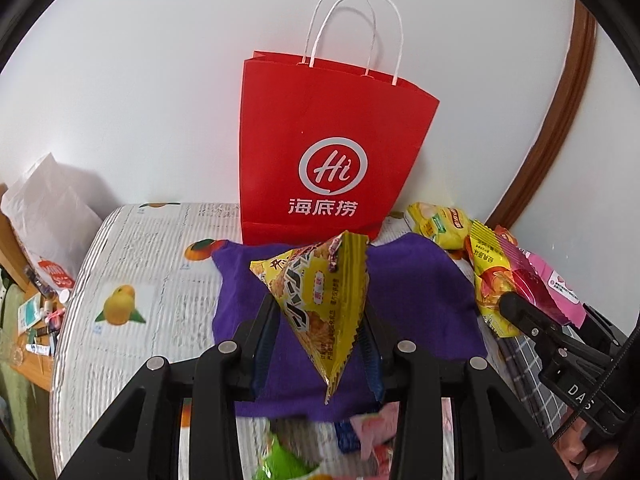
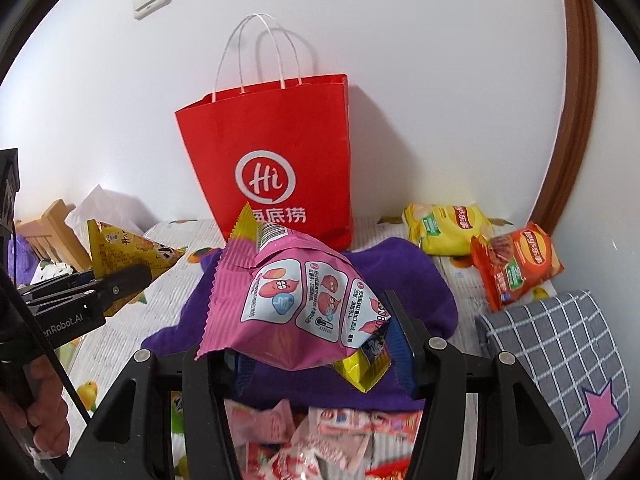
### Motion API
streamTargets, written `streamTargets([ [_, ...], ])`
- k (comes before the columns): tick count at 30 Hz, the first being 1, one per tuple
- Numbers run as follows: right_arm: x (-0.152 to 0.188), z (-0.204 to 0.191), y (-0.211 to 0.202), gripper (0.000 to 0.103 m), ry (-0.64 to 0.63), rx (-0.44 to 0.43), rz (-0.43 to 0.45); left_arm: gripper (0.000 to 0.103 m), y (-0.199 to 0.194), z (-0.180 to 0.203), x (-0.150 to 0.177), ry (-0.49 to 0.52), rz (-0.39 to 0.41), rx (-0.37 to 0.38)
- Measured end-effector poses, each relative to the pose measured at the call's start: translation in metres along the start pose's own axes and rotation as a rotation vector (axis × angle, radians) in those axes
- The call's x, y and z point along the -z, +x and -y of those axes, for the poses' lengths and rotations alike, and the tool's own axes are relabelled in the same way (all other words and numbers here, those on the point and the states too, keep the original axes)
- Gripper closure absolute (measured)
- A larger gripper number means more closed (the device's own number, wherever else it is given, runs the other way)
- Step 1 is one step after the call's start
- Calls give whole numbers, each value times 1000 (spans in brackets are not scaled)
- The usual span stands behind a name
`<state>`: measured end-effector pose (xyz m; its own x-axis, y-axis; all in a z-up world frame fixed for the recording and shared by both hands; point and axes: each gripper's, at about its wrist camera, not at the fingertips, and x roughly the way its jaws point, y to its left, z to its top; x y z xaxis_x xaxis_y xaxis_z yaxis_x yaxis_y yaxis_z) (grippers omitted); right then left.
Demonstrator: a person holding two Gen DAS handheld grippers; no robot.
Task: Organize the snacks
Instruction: 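Carry the yellow pack with the left tool while the right tool carries the pink bag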
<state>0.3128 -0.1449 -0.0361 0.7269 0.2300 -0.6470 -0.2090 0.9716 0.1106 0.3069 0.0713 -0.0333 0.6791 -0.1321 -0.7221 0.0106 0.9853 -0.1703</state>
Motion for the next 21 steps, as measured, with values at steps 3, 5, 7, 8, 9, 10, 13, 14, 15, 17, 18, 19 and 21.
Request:
streamTargets([
  [3,-4,9,17,50,14,-10,-16,67,15,0,-7,-6,-9,-2],
  [5,-6,15,30,51,23,-18,-36,67,24,1,-11,-10,-16,-1],
  [7,-9,22,42,51,40,-27,-55,68,35,2,-16,-14,-24,1],
  [8,-12,26,49,51,53,-33,-65,68,40,2,-18,-19,-26,1],
  [9,-13,29,54,51,59,-41,-72,68,45,2,-20,-24,-31,-1],
  [10,-16,31,60,51,63,-49,-79,68,51,1,-22,-28,-38,-3],
  [13,-20,33,72,51,56,-58,-88,68,62,-1,-24,-30,-51,-14],
  [14,-22,34,75,52,54,-58,-90,68,64,-1,-25,-29,-54,-18],
  [15,-23,34,79,52,53,-57,-93,68,68,-3,-25,-31,-61,-23],
  [17,-26,35,86,52,54,-57,-100,68,73,-7,-25,-37,-69,-31],
  [18,-27,36,88,52,56,-58,-101,68,75,-9,-24,-41,-73,-36],
  [19,-28,37,90,52,58,-60,-101,68,78,-11,-23,-50,-80,-37],
  [21,-27,38,95,52,54,-61,-110,68,83,-15,-22,-61,-91,-38],
])
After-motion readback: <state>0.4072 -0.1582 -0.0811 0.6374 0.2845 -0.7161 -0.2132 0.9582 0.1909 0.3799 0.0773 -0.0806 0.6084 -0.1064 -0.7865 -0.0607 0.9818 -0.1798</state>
